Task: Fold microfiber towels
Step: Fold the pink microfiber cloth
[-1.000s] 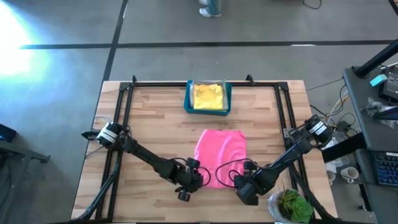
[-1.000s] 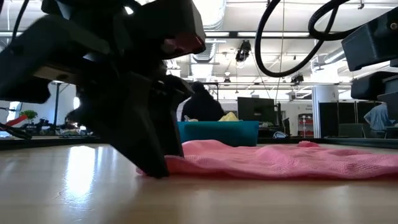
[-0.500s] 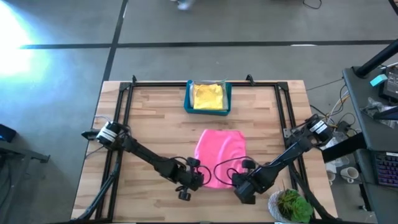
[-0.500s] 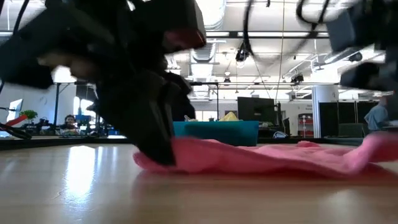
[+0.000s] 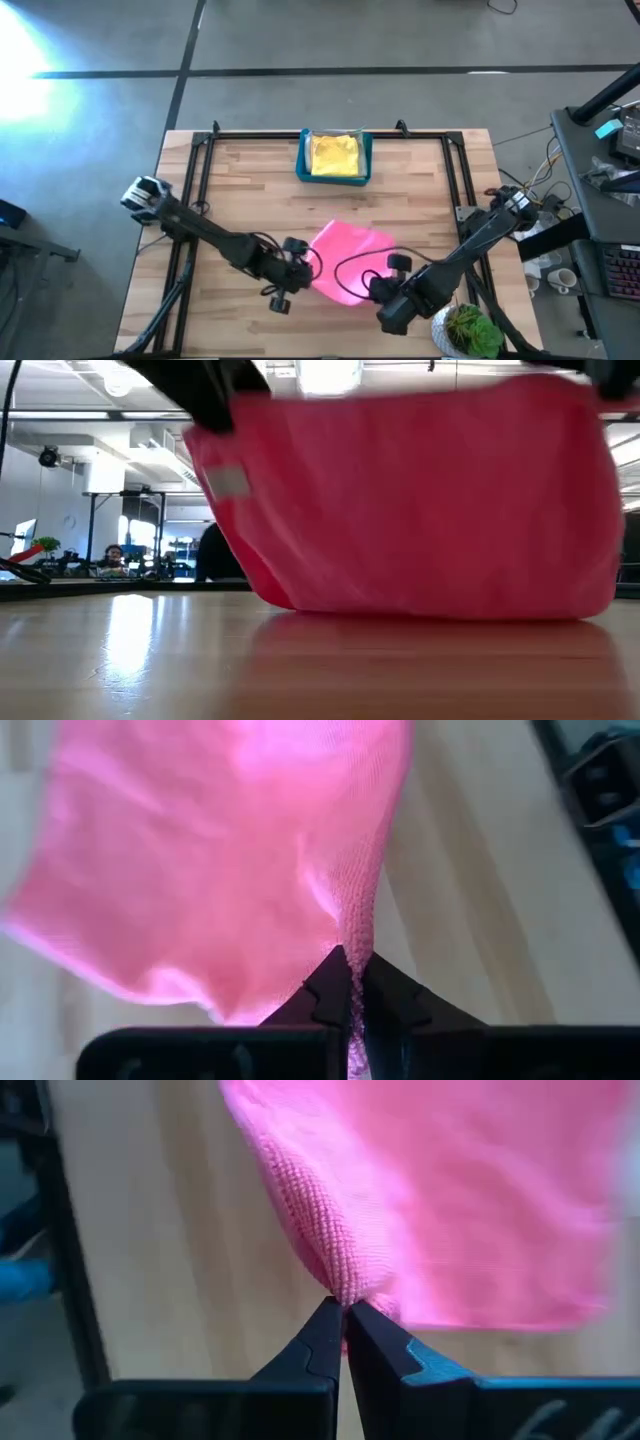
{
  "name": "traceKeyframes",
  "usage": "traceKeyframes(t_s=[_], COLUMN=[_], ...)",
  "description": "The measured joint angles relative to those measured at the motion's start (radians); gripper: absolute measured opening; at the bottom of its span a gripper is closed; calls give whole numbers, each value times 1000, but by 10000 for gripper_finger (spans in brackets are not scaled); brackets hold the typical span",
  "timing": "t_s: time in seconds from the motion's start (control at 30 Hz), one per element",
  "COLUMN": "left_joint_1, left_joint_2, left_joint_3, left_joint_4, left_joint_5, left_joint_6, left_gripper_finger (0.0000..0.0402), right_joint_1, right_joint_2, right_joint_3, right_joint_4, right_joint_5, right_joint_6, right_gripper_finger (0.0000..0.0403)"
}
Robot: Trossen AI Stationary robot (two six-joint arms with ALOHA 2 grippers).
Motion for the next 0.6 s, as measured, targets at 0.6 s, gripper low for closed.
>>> traceKeyframes(t_s=[0.6], left_joint_1=[8], left_joint_2=[-359], left_joint_3=[-2], left_joint_4=[-131], left_joint_5=[-52], left_joint_6=[-4], left_gripper_finger=[0], right_joint_1=[-11], right_joint_2=[-1], right_joint_3=[429], right_joint_4=[-350], right_joint_5=[498], right_joint_6=[162], right_gripper_finger=[9])
